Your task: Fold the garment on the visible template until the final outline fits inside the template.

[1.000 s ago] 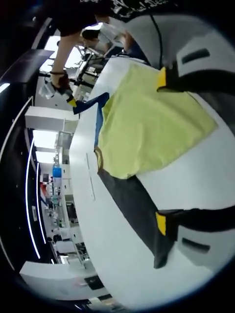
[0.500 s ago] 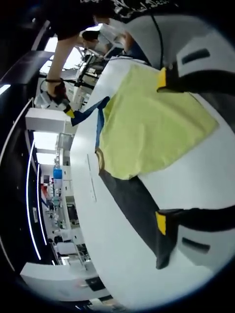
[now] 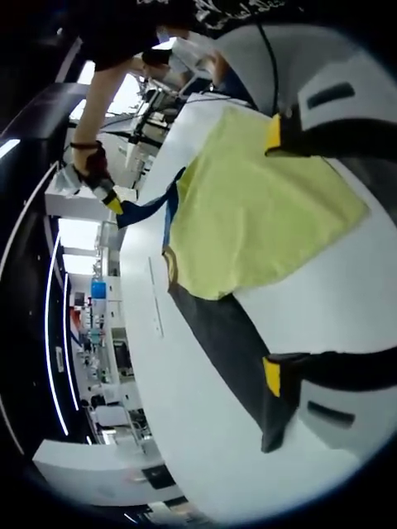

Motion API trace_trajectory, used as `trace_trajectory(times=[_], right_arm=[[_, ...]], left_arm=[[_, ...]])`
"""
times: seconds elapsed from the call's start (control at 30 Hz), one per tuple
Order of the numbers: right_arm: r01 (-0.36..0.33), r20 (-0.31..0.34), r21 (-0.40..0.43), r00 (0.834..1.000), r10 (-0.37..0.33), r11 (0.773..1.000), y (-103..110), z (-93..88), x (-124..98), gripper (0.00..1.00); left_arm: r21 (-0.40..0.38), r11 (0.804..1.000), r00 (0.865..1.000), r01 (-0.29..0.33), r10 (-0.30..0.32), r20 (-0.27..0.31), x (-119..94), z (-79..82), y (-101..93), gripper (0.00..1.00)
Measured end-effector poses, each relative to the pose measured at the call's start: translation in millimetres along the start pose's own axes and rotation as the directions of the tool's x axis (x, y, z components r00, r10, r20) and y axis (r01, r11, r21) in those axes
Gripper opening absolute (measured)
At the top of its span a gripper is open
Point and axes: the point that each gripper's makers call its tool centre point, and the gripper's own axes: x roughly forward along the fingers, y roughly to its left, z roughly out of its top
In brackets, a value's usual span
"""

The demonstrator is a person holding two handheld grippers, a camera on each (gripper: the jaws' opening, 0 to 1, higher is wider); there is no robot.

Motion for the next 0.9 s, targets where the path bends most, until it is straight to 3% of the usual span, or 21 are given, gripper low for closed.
trace_trajectory(times=[0.9], right_arm=[[-0.065, -0.018, -0.124, 0.998, 0.063, 0.99, 61, 25.7, 17, 0.0]], left_arm=[[-0.007, 1.0, 1.0, -0.012, 0.012, 0.006, -3, 1.6, 1.7, 0.96]])
